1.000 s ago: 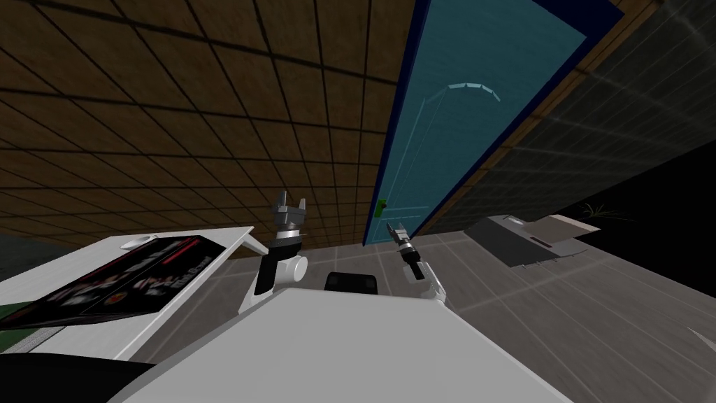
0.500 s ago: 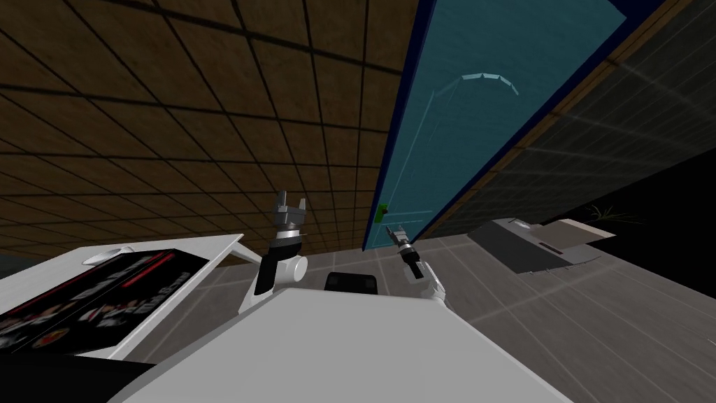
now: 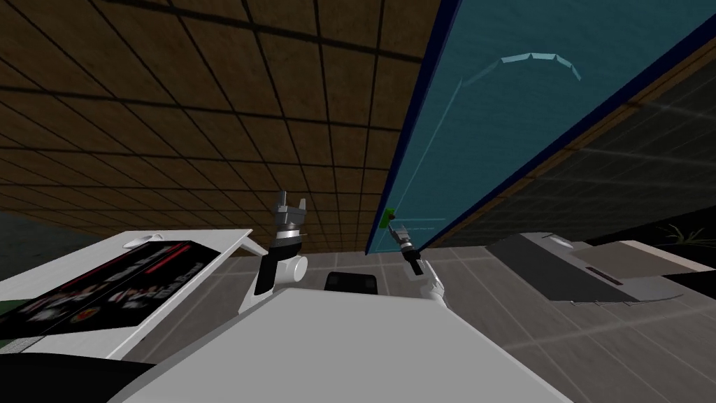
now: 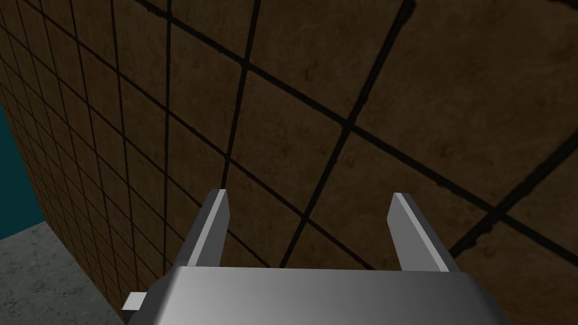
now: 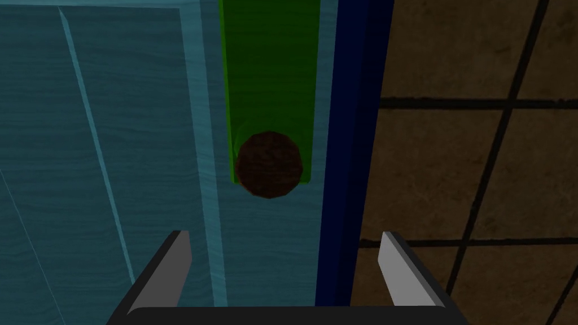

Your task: Pull the door open

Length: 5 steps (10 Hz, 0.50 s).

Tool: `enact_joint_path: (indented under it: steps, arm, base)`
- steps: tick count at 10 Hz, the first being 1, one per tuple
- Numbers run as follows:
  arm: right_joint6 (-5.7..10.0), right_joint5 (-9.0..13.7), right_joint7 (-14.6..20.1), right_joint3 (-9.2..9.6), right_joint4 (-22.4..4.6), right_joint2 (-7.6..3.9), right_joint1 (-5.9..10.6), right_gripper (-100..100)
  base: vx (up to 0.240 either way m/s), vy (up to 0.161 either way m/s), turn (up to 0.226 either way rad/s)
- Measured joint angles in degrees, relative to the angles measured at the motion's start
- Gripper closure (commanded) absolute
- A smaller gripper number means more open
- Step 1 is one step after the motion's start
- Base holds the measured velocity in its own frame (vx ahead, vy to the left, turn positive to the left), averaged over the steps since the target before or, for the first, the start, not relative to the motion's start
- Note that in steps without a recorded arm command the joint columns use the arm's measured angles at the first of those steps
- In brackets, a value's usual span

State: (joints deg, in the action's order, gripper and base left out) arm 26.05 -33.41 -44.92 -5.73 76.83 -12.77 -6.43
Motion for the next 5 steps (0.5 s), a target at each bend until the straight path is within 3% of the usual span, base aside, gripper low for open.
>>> enact_joint_path:
  steps: [5]
  arm:
    - [-2.17,0.7,-3.2,-5.25,-3.4,2.53,3.35,-100]
  base:
    - [0.045,-0.032,0.203]
